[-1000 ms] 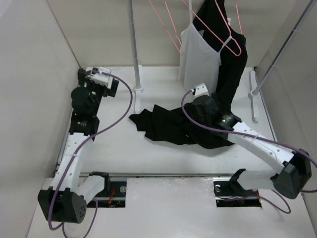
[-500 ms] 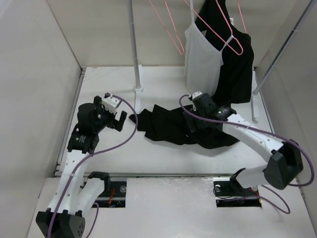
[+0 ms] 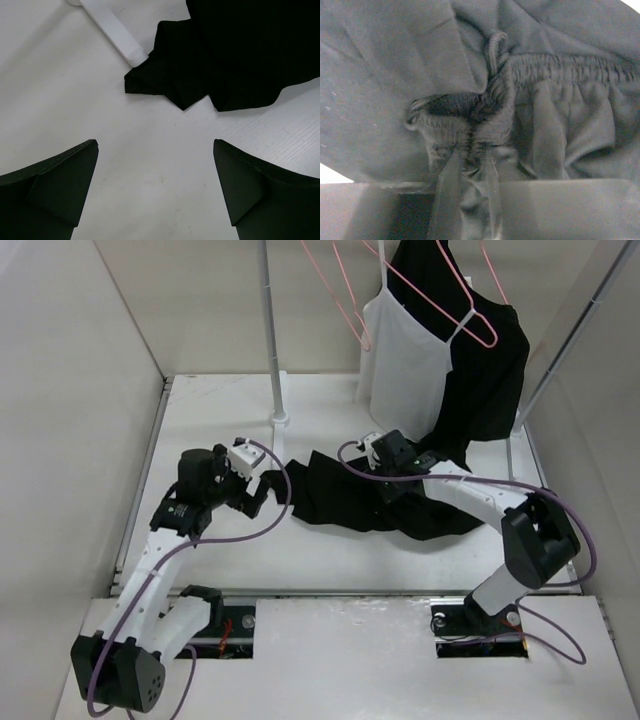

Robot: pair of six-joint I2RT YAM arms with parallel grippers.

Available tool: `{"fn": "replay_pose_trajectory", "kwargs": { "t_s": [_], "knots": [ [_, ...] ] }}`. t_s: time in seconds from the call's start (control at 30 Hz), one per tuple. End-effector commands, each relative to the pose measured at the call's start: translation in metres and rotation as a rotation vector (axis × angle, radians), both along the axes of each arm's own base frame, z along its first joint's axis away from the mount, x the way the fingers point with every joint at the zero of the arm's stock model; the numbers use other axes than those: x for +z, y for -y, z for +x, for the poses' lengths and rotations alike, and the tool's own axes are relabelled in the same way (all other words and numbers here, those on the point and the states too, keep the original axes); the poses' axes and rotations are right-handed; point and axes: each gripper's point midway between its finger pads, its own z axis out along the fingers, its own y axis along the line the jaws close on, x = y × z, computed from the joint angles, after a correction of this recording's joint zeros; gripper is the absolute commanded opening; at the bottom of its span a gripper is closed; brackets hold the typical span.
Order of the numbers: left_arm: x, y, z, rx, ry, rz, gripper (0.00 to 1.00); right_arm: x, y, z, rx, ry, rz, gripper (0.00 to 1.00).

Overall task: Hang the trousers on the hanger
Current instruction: Flatten out the trousers at the center of the board.

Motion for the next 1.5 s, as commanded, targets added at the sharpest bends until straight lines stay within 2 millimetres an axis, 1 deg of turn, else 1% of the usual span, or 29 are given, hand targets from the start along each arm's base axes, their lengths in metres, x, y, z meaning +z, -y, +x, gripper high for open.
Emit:
{"fn": "replay_pose_trajectory", "kwargs": {
  "t_s": [0.0,0.1,0.2,0.3,0.33,0.43,0.47,0.5,0.53,0.57,0.6,0.7,0.77,0.83,0.87,0.9,0.93,0.97,1.0,1.03,1.1,1.13,1.17,1.23,1.27,1.33,1.37,1.4,1.47],
  "knots": [
    [0.001,0.013,0.0,-0.053,0.019,-0.015,1.0,0.007,-0.019,0.008,0.054,0.045,0.056,0.01],
    [-0.001,0.019,0.001,-0.073,0.027,-0.017,1.0,0.01,-0.025,0.003,0.047,0.049,0.069,0.0],
    [-0.005,0.022,0.001,-0.087,0.025,-0.009,1.0,0.046,-0.044,-0.001,0.068,0.081,0.182,0.0],
    [-0.005,0.02,0.002,-0.085,0.032,0.003,1.0,0.121,-0.081,-0.006,0.118,0.177,0.36,0.0],
    [-0.003,0.019,0.005,-0.064,0.038,-0.005,1.0,0.166,-0.109,-0.014,0.178,0.246,0.442,0.0],
    [0.012,0.012,0.014,0.023,0.089,-0.034,1.0,0.257,-0.157,-0.043,0.261,0.381,0.627,0.0],
    [0.022,0.013,0.015,0.034,0.112,-0.059,1.0,0.313,-0.166,-0.051,0.278,0.453,0.741,0.0],
    [0.027,0.01,0.014,0.059,0.115,-0.082,1.0,0.344,-0.174,-0.06,0.277,0.471,0.833,0.0],
    [0.041,0.002,0.016,0.087,0.156,-0.091,1.0,0.378,-0.175,-0.07,0.294,0.517,0.916,0.0],
    [0.047,0.006,0.014,0.074,0.17,-0.116,1.0,0.435,-0.177,-0.087,0.318,0.601,1.049,0.0],
    [0.056,0.006,0.014,0.072,0.195,-0.123,1.0,0.462,-0.174,-0.096,0.32,0.644,1.109,0.0],
    [0.073,0.005,0.01,0.07,0.247,-0.135,1.0,0.537,-0.151,-0.112,0.252,0.777,1.231,0.0],
    [0.076,0.004,0.008,0.066,0.262,-0.13,1.0,0.548,-0.134,-0.108,0.176,0.821,1.235,0.0],
    [0.079,0.005,0.007,0.051,0.267,-0.124,1.0,0.524,-0.104,-0.076,-0.078,0.862,1.139,0.0],
    [0.075,0.006,0.009,0.051,0.254,-0.121,1.0,0.521,-0.075,-0.075,-0.184,0.877,1.134,0.0],
    [0.069,0.007,0.009,0.039,0.222,-0.108,1.0,0.5,-0.043,-0.054,-0.349,0.902,1.057,0.0],
    [0.063,0.006,0.01,0.034,0.203,-0.092,1.0,0.455,-0.037,-0.042,-0.402,0.864,0.967,0.0],
    [0.062,0.008,0.011,0.02,0.19,-0.087,1.0,0.45,-0.007,-0.048,-0.49,0.836,1.034,0.0],
    [0.056,0.009,0.015,0.013,0.16,-0.067,1.0,0.432,0.007,-0.044,-0.542,0.812,1.017,0.0],
    [0.048,0.012,0.012,-0.028,0.129,-0.046,1.0,0.384,0.029,-0.03,-0.627,0.78,0.889,0.0],
    [0.038,0.015,0.012,-0.072,0.089,-0.016,1.0,0.354,0.059,-0.03,-0.717,0.733,0.873,0.0],
    [0.025,0.02,0.01,-0.122,0.02,-0.005,1.0,0.328,0.082,-0.023,-0.782,0.713,0.789,0.0],
    [0.013,0.021,0.008,-0.156,-0.015,0.017,1.0,0.293,0.09,-0.019,-0.81,0.672,0.714,0.0],
    [-0.007,0.022,0.01,-0.226,-0.064,0.093,1.0,0.256,0.106,-0.013,-0.885,0.609,0.657,0.0],
    [-0.016,0.014,0.013,-0.202,-0.078,0.154,1.0,0.227,0.121,-0.013,-0.934,0.549,0.617,0.0],
    [-0.033,0.003,0.016,-0.2,-0.078,0.287,1.0,0.196,0.14,-0.015,-1.035,0.48,0.632,0.0],
    [-0.041,-0.003,0.018,-0.192,-0.083,0.328,1.0,0.202,0.148,-0.016,-1.074,0.498,0.66,0.0],
    [-0.048,-0.007,0.018,-0.194,-0.076,0.365,1.0,0.185,0.156,-0.02,-1.115,0.484,0.648,0.0],
    [-0.071,-0.02,0.014,-0.206,-0.089,0.453,1.0,0.186,0.171,-0.03,-1.162,0.521,0.692,0.0]
  ]
}}
